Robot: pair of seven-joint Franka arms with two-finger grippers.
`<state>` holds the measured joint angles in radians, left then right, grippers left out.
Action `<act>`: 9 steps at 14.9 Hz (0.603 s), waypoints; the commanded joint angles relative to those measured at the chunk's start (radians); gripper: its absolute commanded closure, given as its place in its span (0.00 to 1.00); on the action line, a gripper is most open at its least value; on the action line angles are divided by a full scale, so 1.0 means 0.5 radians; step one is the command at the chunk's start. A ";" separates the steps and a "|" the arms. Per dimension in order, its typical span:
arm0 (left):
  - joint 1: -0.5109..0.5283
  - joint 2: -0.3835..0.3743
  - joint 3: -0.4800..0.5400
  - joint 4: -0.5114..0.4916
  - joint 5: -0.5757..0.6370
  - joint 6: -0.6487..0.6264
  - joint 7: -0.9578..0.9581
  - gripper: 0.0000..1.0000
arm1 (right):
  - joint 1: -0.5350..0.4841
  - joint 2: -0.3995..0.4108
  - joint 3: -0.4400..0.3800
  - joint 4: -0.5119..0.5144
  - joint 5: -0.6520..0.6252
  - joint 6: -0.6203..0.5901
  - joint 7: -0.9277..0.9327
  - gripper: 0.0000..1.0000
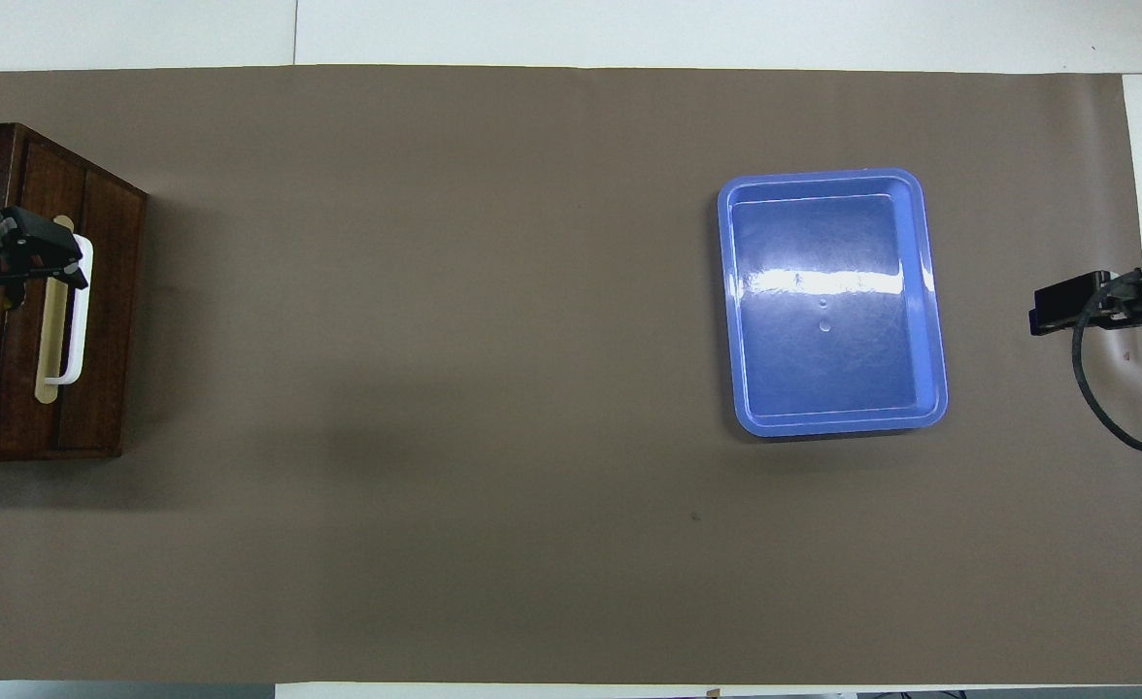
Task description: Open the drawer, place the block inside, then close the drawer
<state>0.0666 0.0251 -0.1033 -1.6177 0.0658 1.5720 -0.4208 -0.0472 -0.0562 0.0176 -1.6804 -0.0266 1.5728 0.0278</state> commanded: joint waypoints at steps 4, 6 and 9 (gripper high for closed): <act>0.011 -0.035 0.016 -0.026 -0.033 -0.052 0.372 0.00 | -0.025 -0.023 0.026 -0.011 0.026 0.002 0.009 0.00; 0.023 -0.029 0.019 -0.001 -0.134 -0.082 0.449 0.00 | -0.025 -0.026 0.026 -0.011 0.026 -0.001 0.009 0.00; 0.048 -0.038 0.022 -0.001 -0.159 -0.155 0.589 0.00 | -0.025 -0.026 0.026 -0.011 0.026 -0.004 0.009 0.00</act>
<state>0.0780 0.0145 -0.0929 -1.6213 0.0026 1.5325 -0.1863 -0.0469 -0.0579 0.0203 -1.6801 -0.0265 1.5726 0.0278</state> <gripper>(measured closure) 0.000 0.000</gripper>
